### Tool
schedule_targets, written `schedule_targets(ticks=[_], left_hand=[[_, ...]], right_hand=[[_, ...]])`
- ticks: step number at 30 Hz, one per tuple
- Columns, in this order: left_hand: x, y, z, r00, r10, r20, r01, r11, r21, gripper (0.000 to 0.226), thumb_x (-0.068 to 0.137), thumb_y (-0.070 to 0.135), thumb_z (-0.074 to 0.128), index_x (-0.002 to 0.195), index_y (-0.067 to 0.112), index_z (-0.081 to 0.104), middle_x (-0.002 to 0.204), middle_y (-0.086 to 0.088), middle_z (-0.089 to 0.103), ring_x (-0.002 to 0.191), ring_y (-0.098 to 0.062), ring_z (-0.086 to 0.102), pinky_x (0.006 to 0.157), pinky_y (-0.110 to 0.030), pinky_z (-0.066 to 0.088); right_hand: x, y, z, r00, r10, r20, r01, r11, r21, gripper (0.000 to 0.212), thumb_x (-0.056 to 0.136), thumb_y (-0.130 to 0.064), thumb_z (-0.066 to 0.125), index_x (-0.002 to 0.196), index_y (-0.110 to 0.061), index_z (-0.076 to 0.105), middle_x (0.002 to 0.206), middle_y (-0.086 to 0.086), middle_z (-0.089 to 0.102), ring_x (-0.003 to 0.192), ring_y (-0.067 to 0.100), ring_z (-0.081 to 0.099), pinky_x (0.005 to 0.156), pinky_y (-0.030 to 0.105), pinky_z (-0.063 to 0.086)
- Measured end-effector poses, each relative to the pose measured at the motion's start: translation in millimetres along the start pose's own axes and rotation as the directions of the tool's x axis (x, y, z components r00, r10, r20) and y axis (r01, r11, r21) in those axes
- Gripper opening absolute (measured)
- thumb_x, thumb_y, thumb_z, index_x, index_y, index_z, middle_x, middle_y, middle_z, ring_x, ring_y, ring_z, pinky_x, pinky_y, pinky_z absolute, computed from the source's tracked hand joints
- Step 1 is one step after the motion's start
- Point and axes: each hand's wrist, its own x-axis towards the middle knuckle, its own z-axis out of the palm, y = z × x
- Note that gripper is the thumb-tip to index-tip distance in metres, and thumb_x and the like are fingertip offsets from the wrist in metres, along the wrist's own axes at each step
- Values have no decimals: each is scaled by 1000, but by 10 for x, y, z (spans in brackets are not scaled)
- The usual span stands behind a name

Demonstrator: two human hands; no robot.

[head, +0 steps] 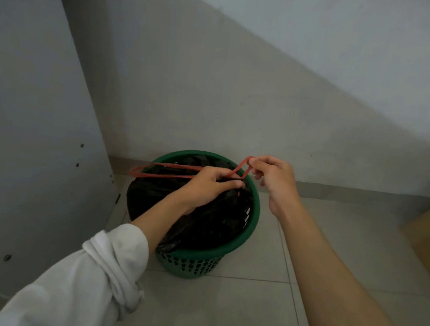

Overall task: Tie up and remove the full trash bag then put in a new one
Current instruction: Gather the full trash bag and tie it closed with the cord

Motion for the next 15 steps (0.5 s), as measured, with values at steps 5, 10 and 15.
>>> schedule_targets(ticks=[5,10,15], left_hand=[[31,-154,-203,999,-2,48,-18,917,399,14,88,44,57,82,36,67,81,1,66,84,-17,60,89,-44,41],[31,-209,-409,985,159,-74,-53,675,736,20,92,41,50,105,31,62,98,17,51,110,-10,35,82,-31,17],[-56,-426,-534,965,263,23,-127,388,913,24,95,35,48,110,18,57,126,6,45,125,-18,29,86,-29,21]], right_hand=[[165,60,-57,973,149,-174,-112,972,207,15,86,0,58,73,-6,61,58,1,49,51,9,44,41,13,36],[348,93,-101,890,420,-179,-177,679,713,22,92,1,49,72,-6,52,63,3,42,57,10,41,83,38,54],[154,275,57,950,310,30,-241,672,700,27,95,-4,34,71,-7,44,65,8,51,55,17,48,42,21,43]])
